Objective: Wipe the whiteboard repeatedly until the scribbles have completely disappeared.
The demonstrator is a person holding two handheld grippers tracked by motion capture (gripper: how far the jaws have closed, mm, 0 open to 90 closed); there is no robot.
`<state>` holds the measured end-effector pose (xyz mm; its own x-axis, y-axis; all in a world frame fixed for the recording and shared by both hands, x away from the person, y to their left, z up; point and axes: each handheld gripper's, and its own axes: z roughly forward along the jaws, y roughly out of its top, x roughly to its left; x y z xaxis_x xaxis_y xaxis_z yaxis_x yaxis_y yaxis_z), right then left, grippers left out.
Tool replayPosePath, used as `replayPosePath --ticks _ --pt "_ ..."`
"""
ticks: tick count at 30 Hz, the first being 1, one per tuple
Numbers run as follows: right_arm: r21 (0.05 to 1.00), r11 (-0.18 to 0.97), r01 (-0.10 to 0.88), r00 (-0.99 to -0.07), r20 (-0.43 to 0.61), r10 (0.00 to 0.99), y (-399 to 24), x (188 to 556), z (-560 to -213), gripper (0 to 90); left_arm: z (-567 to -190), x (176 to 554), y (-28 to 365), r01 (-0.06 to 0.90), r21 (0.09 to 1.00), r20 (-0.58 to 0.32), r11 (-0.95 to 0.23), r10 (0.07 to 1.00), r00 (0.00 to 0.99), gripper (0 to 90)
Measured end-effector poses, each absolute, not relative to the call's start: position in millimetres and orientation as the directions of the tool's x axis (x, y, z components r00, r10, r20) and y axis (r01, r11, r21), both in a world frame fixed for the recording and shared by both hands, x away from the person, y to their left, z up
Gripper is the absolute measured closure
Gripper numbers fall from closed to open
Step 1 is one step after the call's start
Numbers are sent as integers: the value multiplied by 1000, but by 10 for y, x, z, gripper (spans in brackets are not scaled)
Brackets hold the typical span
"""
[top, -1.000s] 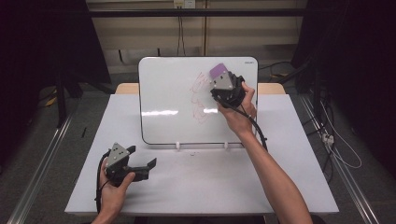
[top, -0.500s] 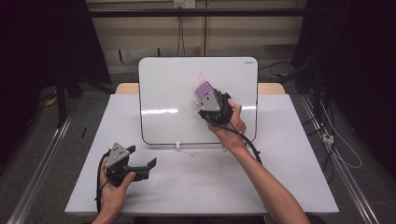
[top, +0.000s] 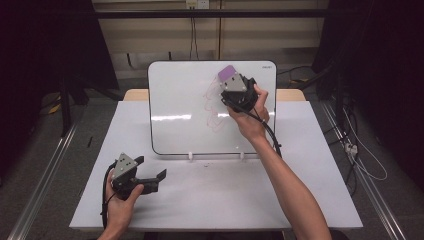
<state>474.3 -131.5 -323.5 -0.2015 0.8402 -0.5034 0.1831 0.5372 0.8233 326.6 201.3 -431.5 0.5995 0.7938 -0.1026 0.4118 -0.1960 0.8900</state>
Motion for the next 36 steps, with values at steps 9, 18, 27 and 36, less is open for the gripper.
replayPosePath --ticks 9,18,27,36 --pt "794 585 168 -213 -550 808 -1184 4740 -3291 419 -4306 3260 2017 409 893 -104 -189 797 595 67" --pt "777 615 132 -285 -564 775 -1022 4582 -3488 420 -4301 3257 2027 408 893 -102 -191 797 595 67" --pt "766 633 115 -340 -568 749 -911 4425 -3652 420 -4304 3258 2012 407 892 -98 -195 796 597 67" --pt "777 617 124 -363 -544 757 -949 4453 -3616 420 -4312 3262 2013 409 891 -100 -195 795 598 67"
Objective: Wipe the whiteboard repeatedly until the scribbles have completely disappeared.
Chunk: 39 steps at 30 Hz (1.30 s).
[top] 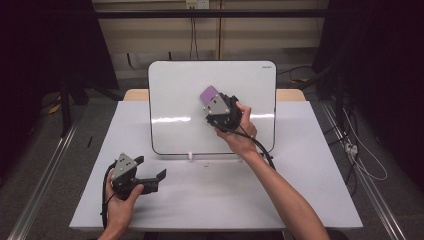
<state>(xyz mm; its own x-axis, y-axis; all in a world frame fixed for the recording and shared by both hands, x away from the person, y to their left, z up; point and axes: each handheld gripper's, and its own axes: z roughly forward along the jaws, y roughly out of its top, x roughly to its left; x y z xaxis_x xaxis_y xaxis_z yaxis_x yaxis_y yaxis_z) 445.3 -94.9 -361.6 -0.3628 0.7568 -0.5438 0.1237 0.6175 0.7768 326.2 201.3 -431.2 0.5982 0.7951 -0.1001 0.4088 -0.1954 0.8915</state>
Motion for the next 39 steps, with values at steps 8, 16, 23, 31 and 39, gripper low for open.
replayPosePath --ticks 8,16,23,31,39 --pt "809 567 156 -273 -517 811 -1208 4739 -3287 419 -4312 3259 2032 411 891 -105 -191 796 597 67" --pt "816 554 164 -209 -520 828 -1355 4828 -3179 420 -4310 3259 2034 411 891 -104 -191 795 597 67" --pt "779 612 138 -256 -568 782 -1164 4717 -3334 420 -4311 3260 2014 410 891 -103 -196 792 601 67" --pt "755 647 107 -334 -586 739 -914 4498 -3594 420 -4308 3259 2012 407 891 -98 -200 792 603 67" --pt "738 669 86 -397 -591 703 -753 4255 -3851 420 -4308 3256 2007 409 890 -99 -200 791 603 67"
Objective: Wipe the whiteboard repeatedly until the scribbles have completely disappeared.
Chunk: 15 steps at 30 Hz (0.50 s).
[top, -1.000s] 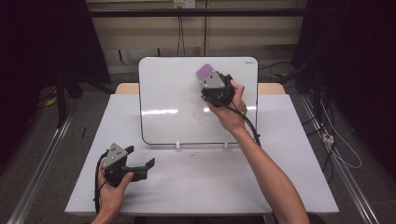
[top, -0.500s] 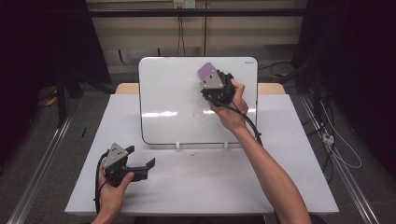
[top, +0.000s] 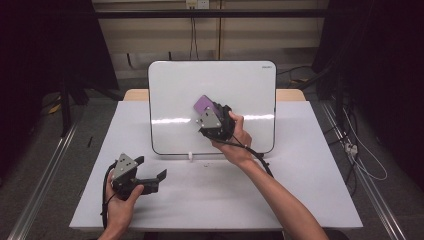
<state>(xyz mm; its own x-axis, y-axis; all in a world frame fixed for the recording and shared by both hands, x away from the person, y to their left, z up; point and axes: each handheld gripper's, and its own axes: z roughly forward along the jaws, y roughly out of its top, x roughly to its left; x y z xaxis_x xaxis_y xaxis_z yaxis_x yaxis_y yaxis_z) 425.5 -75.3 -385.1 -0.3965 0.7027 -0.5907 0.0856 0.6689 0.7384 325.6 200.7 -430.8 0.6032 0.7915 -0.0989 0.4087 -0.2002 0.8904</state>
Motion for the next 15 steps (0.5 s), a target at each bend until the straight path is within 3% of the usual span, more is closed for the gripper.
replayPosePath --ticks 8,15 --pt "743 664 86 -427 -575 698 -756 4232 -3882 420 -4314 3259 1998 409 890 -100 -201 790 605 67" --pt "771 628 106 -355 -561 748 -938 4471 -3616 419 -4310 3250 2021 409 892 -105 -193 793 601 67"
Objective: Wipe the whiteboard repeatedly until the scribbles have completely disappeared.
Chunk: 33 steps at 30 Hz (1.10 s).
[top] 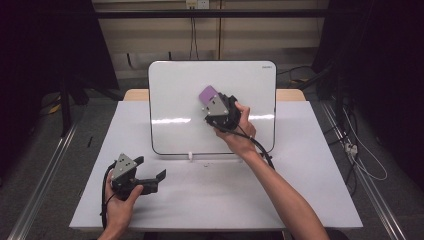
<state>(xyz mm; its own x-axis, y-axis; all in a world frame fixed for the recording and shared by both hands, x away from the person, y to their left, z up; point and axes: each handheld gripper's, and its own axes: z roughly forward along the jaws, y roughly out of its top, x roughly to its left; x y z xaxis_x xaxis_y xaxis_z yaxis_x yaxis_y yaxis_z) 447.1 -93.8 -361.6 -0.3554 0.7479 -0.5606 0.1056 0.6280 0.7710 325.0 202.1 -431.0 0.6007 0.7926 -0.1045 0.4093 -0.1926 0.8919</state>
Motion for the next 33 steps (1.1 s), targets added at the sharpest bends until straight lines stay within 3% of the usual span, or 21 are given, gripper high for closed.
replayPosePath --ticks 6,12,23,33 --pt "791 596 135 -273 -549 790 -1205 4633 -3406 419 -4315 3248 2037 413 890 -105 -193 794 598 67" --pt "770 626 125 -259 -583 770 -1185 4564 -3493 419 -4311 3250 2026 412 890 -103 -194 795 598 67" --pt "711 701 64 -386 -630 674 -810 4094 -4013 420 -4310 3256 2006 409 890 -100 -200 791 603 67" --pt "701 711 57 -465 -612 640 -697 3956 -4161 420 -4315 3251 2010 410 889 -98 -203 791 603 71"
